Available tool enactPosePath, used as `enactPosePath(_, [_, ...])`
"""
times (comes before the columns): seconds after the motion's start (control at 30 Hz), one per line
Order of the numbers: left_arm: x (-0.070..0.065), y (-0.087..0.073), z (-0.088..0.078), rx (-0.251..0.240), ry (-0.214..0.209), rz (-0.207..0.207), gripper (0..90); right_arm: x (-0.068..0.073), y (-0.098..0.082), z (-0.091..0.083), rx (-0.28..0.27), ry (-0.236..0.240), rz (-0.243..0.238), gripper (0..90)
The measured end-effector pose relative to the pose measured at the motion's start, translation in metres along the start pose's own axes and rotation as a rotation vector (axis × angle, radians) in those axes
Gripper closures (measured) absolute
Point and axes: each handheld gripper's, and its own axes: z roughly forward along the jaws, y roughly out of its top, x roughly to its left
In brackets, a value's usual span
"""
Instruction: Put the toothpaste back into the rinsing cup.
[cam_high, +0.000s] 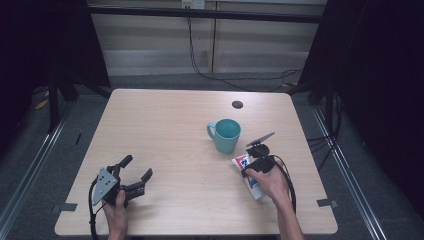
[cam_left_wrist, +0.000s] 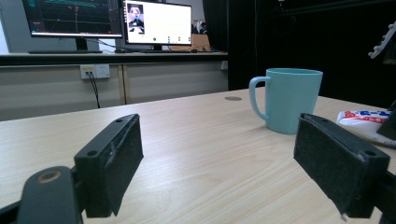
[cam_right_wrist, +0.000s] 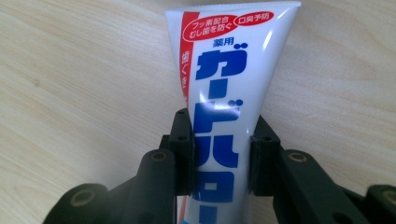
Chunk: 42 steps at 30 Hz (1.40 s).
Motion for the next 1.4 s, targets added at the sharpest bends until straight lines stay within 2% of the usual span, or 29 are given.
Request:
enactPosePath(0.3, [0.000,0.000,0.000,0.000,0.000,0.000,15.5,0.001,-0.004,-0.008,-0.040,0.007,-0.001,69.0])
enactPosePath(0.43, [0.000,0.000,0.000,-0.002,-0.001,-0.002,15.5,0.001,-0.008,-0.012,-0.075,0.013,0.000,69.4])
enactPosePath(0.53, [0.000,0.000,0.000,0.000,0.001,0.000,15.5,0.000,-0.008,-0.015,-0.089,0.023,0.001,69.4])
enactPosePath(0.6, [0.000,0.000,0.000,-0.003,0.004,-0.006,15.5,0.000,-0.009,-0.018,-0.104,0.054,-0.009,69.3])
enactPosePath(0.8, [0.000,0.000,0.000,-0.001,0.003,-0.004,15.5,-0.001,-0.012,-0.022,-0.140,0.054,-0.008,69.3])
enactPosePath(0.83, [0.000,0.000,0.000,-0.002,0.000,-0.003,15.5,-0.002,-0.013,-0.024,-0.167,0.058,-0.010,69.3])
enactPosePath(0.93, [0.000,0.000,0.000,0.000,-0.001,0.000,15.5,-0.002,-0.015,-0.027,-0.204,0.072,-0.017,69.3])
enactPosePath(1.0, [0.000,0.000,0.000,0.000,0.000,0.000,15.5,-0.002,-0.015,-0.029,-0.200,0.099,-0.004,69.2])
enactPosePath(1.13, [0.000,0.000,0.000,0.000,-0.002,0.000,15.5,-0.002,-0.017,-0.033,-0.248,0.092,0.003,69.3])
enactPosePath(1.2, [0.000,0.000,0.000,0.000,0.000,-0.001,15.5,-0.003,-0.018,-0.034,-0.256,0.097,0.005,69.3])
enactPosePath(1.23, [0.000,0.000,0.000,-0.002,0.000,-0.003,15.5,-0.003,-0.019,-0.037,-0.285,0.111,0.001,69.3])
enactPosePath(1.4, [0.000,0.000,0.000,0.000,-0.002,0.000,15.5,-0.003,-0.021,-0.044,-0.331,0.128,-0.013,69.3])
